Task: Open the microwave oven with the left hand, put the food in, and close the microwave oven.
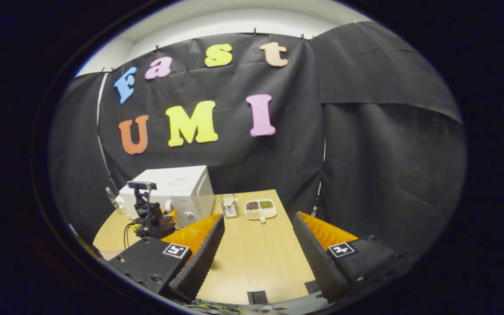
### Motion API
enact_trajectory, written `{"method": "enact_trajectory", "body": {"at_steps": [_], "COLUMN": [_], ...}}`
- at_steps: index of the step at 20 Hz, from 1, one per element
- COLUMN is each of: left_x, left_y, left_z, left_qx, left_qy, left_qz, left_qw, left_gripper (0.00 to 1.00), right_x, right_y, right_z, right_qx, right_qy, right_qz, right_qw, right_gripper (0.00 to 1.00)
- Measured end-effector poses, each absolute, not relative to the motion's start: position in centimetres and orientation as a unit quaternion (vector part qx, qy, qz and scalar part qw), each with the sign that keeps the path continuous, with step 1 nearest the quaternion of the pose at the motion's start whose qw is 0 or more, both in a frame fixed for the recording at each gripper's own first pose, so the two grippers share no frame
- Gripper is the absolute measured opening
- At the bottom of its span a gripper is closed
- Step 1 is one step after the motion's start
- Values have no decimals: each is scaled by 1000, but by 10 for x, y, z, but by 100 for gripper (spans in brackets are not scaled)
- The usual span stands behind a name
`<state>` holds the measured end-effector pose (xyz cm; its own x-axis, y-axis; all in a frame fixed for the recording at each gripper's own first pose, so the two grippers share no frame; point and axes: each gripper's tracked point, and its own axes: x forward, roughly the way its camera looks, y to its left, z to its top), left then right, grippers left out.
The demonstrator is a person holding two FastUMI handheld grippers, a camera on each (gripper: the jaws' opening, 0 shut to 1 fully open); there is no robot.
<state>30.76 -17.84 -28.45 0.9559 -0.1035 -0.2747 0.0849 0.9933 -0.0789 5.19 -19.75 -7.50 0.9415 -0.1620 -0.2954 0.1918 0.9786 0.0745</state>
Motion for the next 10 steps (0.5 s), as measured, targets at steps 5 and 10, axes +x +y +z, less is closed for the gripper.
{"method": "enact_trajectory", "body": {"at_steps": [5, 10], "left_x": [257, 177], "left_y": [-166, -120], "left_z": [-284, -285], "left_qx": [-22, -30], "left_qy": [139, 158], "left_qz": [-60, -52], "left_qw": [988, 986], "left_gripper": [14, 14], "right_x": [63, 76], "right_y": [-180, -126], "right_z": [-76, -85], "right_qx": [50, 41], "right_qy": [144, 152], "right_qz": [-67, -12], "right_qw": [986, 987], "right_gripper": [100, 100]}}
